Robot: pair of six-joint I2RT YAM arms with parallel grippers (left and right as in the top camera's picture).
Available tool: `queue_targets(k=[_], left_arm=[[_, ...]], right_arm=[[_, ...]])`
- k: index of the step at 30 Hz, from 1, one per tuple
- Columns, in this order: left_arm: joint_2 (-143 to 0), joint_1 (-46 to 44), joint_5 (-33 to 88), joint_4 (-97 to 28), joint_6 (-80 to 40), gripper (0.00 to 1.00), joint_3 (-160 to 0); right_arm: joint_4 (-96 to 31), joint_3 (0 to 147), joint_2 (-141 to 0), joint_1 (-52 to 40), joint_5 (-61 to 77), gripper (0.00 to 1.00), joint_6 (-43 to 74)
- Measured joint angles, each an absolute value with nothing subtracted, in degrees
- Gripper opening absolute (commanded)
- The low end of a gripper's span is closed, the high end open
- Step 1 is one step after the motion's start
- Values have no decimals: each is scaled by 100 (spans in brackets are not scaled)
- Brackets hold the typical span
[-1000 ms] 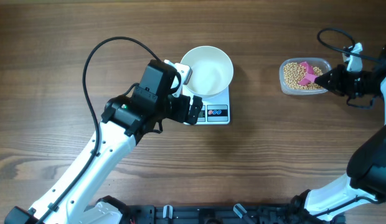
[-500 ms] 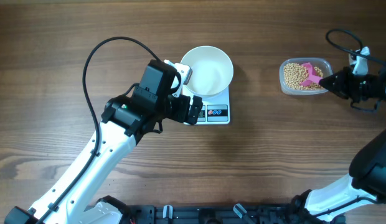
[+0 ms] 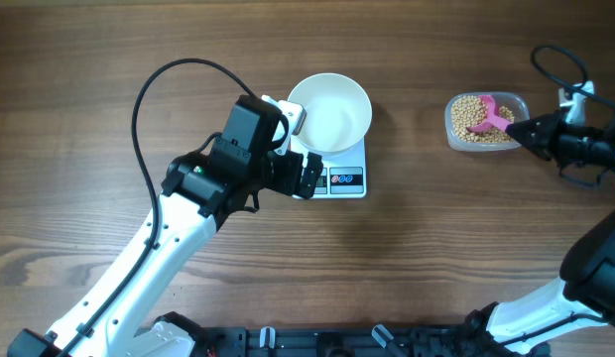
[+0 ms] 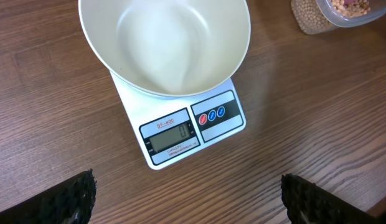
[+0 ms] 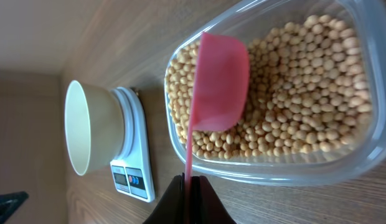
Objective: Scoop item into bowl and weigh 150g on scale
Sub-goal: 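Push the pink scoop through the soybeans with the right gripper, then lift the filled scoop out of the tub with the right gripper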
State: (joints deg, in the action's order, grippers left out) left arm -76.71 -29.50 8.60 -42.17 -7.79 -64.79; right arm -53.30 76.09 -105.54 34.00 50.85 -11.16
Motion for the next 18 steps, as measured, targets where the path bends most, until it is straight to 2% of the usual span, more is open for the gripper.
queue_targets(k=[11, 18], left_arm=[[-7671, -2950, 860, -4217, -779, 100, -6479], [-7671, -2950, 860, -4217, -781, 100, -6479]], right_arm=[[-5398, 7609, -10556, 3653, 5151, 4, -1116], [-5649, 7609, -10556, 4130, 5551, 4, -1118]])
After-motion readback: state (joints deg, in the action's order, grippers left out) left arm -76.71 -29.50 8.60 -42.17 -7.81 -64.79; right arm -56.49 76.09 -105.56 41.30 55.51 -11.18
